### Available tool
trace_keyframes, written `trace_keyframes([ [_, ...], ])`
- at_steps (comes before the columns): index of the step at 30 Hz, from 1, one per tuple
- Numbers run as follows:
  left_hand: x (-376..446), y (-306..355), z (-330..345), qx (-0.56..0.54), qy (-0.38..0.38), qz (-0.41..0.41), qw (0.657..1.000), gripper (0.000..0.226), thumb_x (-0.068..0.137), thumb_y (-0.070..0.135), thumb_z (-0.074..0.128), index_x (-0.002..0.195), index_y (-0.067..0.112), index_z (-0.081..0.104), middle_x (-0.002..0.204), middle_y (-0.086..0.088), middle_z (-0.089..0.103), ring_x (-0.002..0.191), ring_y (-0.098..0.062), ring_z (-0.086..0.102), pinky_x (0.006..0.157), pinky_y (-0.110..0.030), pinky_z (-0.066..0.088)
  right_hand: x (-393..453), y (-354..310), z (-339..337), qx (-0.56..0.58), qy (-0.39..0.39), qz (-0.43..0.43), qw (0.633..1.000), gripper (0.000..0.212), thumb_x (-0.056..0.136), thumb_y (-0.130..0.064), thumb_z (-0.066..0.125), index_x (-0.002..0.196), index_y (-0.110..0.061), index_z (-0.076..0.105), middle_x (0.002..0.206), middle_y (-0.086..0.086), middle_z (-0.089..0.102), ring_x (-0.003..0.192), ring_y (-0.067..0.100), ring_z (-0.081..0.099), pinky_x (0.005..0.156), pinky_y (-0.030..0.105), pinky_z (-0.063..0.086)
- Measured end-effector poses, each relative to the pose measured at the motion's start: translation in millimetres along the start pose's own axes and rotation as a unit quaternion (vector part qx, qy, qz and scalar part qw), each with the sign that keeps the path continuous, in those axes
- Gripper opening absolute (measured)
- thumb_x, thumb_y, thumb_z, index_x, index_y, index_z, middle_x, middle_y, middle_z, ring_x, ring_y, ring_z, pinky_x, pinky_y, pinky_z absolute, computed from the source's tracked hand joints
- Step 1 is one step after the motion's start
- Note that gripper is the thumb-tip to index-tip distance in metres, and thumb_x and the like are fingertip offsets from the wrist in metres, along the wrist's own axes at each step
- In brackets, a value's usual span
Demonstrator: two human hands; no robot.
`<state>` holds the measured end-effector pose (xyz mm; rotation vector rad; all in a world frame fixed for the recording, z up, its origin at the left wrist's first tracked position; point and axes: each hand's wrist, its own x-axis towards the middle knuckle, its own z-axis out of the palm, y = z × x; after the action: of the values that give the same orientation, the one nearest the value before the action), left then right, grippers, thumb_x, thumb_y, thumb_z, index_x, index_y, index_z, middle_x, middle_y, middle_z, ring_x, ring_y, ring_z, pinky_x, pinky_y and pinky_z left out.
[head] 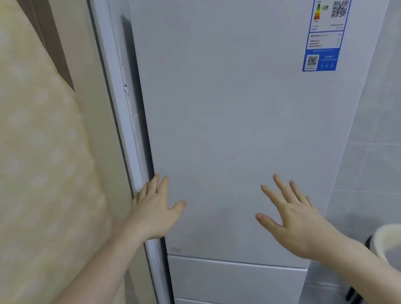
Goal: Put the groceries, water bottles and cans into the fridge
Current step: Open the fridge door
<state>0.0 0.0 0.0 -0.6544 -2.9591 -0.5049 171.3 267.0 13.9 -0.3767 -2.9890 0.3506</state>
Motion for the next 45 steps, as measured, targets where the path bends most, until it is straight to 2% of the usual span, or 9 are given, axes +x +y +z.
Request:
trace_keyframes([
  [7,55.3,-6.9,4.8,-0.213,0.048,-0.06,0.974,0.098,0.094,0.041,0.06,0.161,0.015,-0.006,0.17,-0.007,0.003,0.155,-0.027,0.011,0.125,-0.043,0.019,10.1,5.2,-0.3,-0.008,0.015,0.017,1.0,0.074,0.101,-0.066,0.03,0.162,-0.038,0.0,0.167,-0.01,-0.026,0.157,0.027,-0.019,0.128,0.049,0.005],
  [11,74.3,-5.4,8.4,-0.269,0.08,-0.076,0.957,0.1,0.088,0.031,0.069,0.161,0.011,0.003,0.165,-0.012,0.018,0.148,-0.03,0.027,0.119,-0.041,0.029,11.6,5.4,-0.9,0.011,0.023,0.025,0.999,0.074,0.101,-0.065,0.031,0.163,-0.038,0.0,0.168,-0.011,-0.025,0.157,0.025,-0.018,0.129,0.048,0.006],
  [15,88.4,-3.6,8.3,-0.327,0.105,-0.111,0.933,0.099,0.089,0.025,0.071,0.161,0.009,0.005,0.165,-0.009,0.023,0.148,-0.028,0.031,0.118,-0.038,0.03,10.0,6.1,0.8,0.036,0.024,0.03,0.999,0.072,0.101,-0.064,0.034,0.162,-0.04,0.002,0.167,-0.014,-0.023,0.157,0.02,-0.018,0.129,0.046,0.007],
  [17,95.1,-5.8,5.8,-0.362,0.106,-0.126,0.918,0.086,0.086,0.022,0.071,0.156,0.011,0.022,0.152,-0.007,0.043,0.131,-0.027,0.049,0.105,-0.038,0.043,8.5,8.0,1.6,0.048,0.023,0.031,0.998,0.072,0.101,-0.064,0.034,0.161,-0.04,0.003,0.167,-0.015,-0.022,0.157,0.019,-0.018,0.129,0.043,0.008],
  [19,98.5,-5.8,1.4,-0.386,0.1,-0.144,0.906,0.062,0.086,0.018,0.069,0.14,0.013,0.038,0.131,-0.003,0.056,0.109,-0.024,0.056,0.085,-0.033,0.046,7.0,10.1,1.4,0.06,0.019,0.034,0.997,0.073,0.1,-0.065,0.035,0.161,-0.041,0.004,0.167,-0.017,-0.021,0.157,0.017,-0.017,0.129,0.041,0.009],
  [27,99.1,-7.5,3.0,-0.391,0.112,-0.149,0.901,0.048,0.086,0.01,0.063,0.131,0.014,0.045,0.114,-0.002,0.061,0.091,-0.021,0.059,0.058,-0.024,0.041,-2.0,13.1,12.7,0.131,0.031,0.04,0.99,0.071,0.099,-0.064,0.042,0.16,-0.042,0.013,0.168,-0.022,-0.011,0.158,0.011,-0.004,0.127,0.04,0.017],
  [31,97.4,-6.6,3.6,-0.397,0.117,-0.152,0.897,0.049,0.09,0.007,0.056,0.137,0.014,0.045,0.116,-0.002,0.061,0.095,-0.023,0.058,0.061,-0.026,0.042,-9.5,11.3,20.4,0.153,0.03,0.035,0.987,0.069,0.099,-0.062,0.045,0.159,-0.043,0.016,0.167,-0.024,-0.008,0.157,0.008,0.001,0.126,0.037,0.02],
  [34,94.2,-5.2,2.7,-0.397,0.119,-0.158,0.896,0.049,0.091,0.007,0.053,0.139,0.013,0.046,0.113,-0.001,0.059,0.096,-0.024,0.058,0.076,-0.029,0.044,-15.4,9.6,23.7,0.169,0.033,0.035,0.984,0.068,0.099,-0.06,0.046,0.158,-0.044,0.018,0.167,-0.026,-0.007,0.156,0.007,0.005,0.125,0.035,0.022],
  [45,38.5,-9.6,21.8,-0.428,0.179,-0.161,0.871,0.047,0.094,0.008,0.058,0.137,0.012,0.039,0.117,-0.004,0.06,0.101,-0.026,0.06,0.087,-0.035,0.047,-34.2,10.7,30.0,0.204,0.039,0.013,0.978,0.066,0.098,-0.059,0.049,0.156,-0.049,0.019,0.164,-0.032,-0.008,0.155,0.005,0.009,0.122,0.036,0.029],
])
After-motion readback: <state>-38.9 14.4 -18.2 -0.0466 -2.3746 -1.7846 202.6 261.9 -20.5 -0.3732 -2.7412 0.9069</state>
